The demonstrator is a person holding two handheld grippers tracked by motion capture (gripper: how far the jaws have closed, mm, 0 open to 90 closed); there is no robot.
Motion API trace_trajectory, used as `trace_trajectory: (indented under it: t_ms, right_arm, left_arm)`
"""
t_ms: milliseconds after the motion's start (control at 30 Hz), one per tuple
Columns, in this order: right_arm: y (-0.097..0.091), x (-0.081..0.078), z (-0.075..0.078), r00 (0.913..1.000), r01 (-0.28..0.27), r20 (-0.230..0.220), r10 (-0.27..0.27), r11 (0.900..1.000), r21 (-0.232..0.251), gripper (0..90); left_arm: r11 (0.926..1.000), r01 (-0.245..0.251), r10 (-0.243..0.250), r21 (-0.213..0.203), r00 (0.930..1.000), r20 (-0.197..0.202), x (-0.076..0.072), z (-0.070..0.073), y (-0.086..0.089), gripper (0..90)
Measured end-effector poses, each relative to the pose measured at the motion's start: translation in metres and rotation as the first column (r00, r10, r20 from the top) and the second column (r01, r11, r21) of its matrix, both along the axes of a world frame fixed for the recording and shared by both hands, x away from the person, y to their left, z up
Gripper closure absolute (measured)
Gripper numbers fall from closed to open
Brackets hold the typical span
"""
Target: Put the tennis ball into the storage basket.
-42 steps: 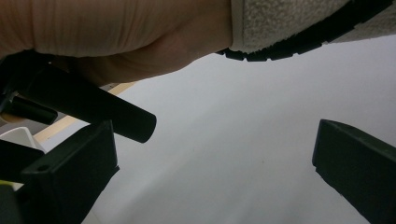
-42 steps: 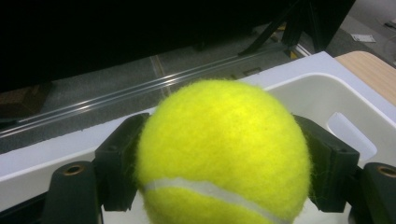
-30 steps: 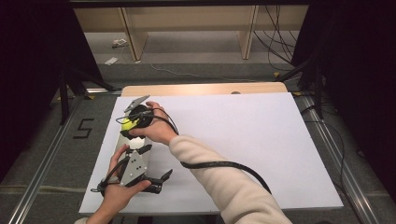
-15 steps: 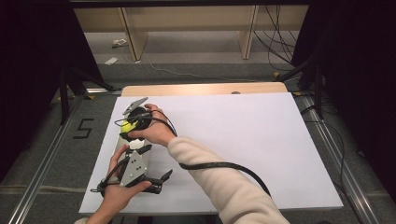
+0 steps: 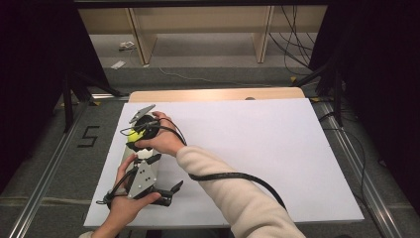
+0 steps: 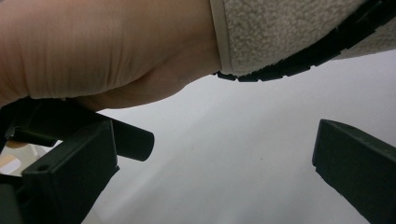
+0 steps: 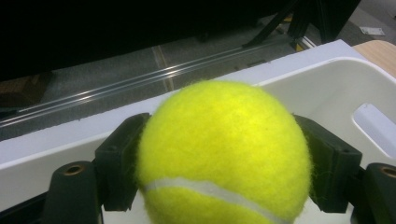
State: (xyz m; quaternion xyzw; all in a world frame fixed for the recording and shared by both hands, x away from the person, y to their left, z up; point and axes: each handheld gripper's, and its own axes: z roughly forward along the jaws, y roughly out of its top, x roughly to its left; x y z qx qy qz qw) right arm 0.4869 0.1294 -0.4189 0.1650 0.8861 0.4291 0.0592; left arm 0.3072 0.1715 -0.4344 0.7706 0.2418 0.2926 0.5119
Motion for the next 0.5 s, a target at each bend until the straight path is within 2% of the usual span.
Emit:
trace_trajectory:
  t_ms: [500]
  right_arm:
    - [0.0022, -0.0015, 0.0015, 1.0000, -0.003, 0.003, 0.003, 1.0000, 0.002, 25.5]
  left_arm:
    - [1.0000, 0.004, -0.004, 0.002, 1.0000, 0.001, -0.0007, 0.0003, -0.0014, 0.0]
